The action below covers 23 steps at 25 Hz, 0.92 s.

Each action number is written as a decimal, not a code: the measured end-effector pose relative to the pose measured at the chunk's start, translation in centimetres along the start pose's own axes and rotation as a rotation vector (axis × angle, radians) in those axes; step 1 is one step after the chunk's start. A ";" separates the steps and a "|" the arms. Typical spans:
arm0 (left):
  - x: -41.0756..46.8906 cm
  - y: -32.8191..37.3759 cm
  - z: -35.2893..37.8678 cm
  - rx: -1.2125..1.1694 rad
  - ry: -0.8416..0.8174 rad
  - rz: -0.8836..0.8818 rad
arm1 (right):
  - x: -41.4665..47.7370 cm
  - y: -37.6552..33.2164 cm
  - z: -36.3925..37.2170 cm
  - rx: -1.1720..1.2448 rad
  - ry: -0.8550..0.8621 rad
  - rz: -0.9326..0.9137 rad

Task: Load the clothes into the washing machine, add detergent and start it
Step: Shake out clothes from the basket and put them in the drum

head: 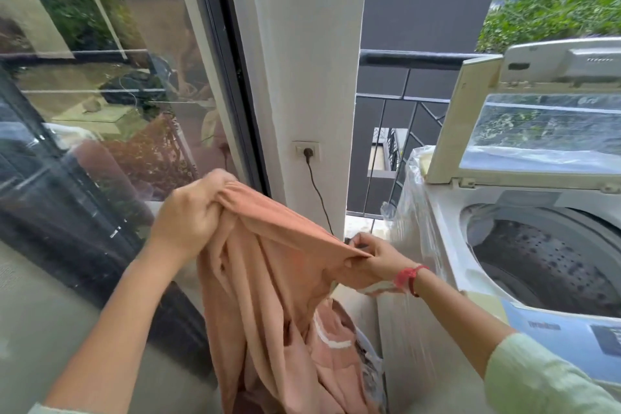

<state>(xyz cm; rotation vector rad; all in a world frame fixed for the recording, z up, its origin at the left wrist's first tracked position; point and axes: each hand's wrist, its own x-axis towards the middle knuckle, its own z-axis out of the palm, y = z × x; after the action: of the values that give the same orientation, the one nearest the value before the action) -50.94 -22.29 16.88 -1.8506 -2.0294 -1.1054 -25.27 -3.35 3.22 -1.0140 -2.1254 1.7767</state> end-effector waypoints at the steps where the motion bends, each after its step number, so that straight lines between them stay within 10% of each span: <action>1: -0.6 -1.6 -0.4 0.039 0.050 -0.116 | 0.1 -0.8 -0.5 -0.012 -0.051 0.018; 5: -3.8 -7.8 0.2 0.335 -0.019 -0.503 | -0.5 -5.8 -4.3 -0.624 -0.080 -0.139; 10: -5.1 -7.9 5.1 0.216 -0.935 -0.589 | -3.4 -10.8 -3.2 -1.292 0.453 -0.569; 13: -2.0 -0.6 8.6 -0.253 -0.795 -0.350 | -4.2 -14.0 -0.8 -1.250 0.450 -0.653; 18: 2.3 3.5 10.4 -0.342 -0.544 -0.122 | -5.3 -15.6 -3.4 -1.215 0.289 -0.357; 23: 2.5 4.4 8.2 -0.476 -0.323 -0.037 | -4.1 -7.6 -3.5 -0.188 0.122 -0.246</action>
<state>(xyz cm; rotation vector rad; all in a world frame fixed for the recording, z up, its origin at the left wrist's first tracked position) -44.66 -15.47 14.31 -2.3589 -2.1042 -1.4878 -23.16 -3.46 12.29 -0.8343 -2.2600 1.3893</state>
